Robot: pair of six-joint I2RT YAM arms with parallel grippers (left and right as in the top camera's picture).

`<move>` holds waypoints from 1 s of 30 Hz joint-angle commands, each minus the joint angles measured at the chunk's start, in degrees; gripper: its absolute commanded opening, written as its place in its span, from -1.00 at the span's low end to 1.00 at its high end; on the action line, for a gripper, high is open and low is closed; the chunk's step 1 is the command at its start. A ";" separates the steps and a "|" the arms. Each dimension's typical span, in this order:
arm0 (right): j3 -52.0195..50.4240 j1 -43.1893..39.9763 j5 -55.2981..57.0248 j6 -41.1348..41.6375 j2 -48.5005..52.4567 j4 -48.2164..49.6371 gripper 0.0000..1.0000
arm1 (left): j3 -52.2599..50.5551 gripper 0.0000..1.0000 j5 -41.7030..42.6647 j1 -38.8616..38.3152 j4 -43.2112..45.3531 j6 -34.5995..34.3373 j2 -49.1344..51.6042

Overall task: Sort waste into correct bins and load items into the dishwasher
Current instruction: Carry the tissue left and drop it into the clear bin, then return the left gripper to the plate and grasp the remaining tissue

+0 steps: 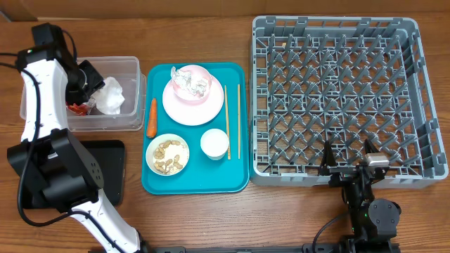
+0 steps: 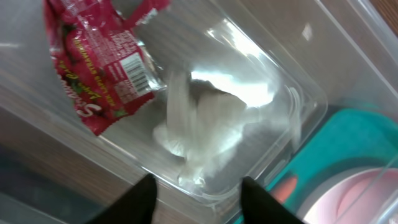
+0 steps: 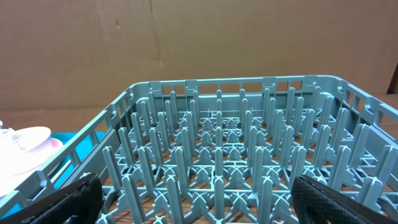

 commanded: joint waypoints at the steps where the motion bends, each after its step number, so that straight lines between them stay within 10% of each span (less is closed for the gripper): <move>1: -0.57 0.42 0.48 -0.24 -0.04 0.31 1.00 | -0.13 0.35 0.74 1.25 0.09 -0.20 -0.50; 16: -0.57 0.42 0.50 -0.24 -0.04 0.31 1.00 | 9.94 0.43 8.17 -5.77 -8.39 4.00 -6.32; 30: -0.57 0.42 0.48 -0.24 -0.04 0.31 1.00 | 9.88 0.44 -3.58 -27.54 -3.39 3.96 -0.96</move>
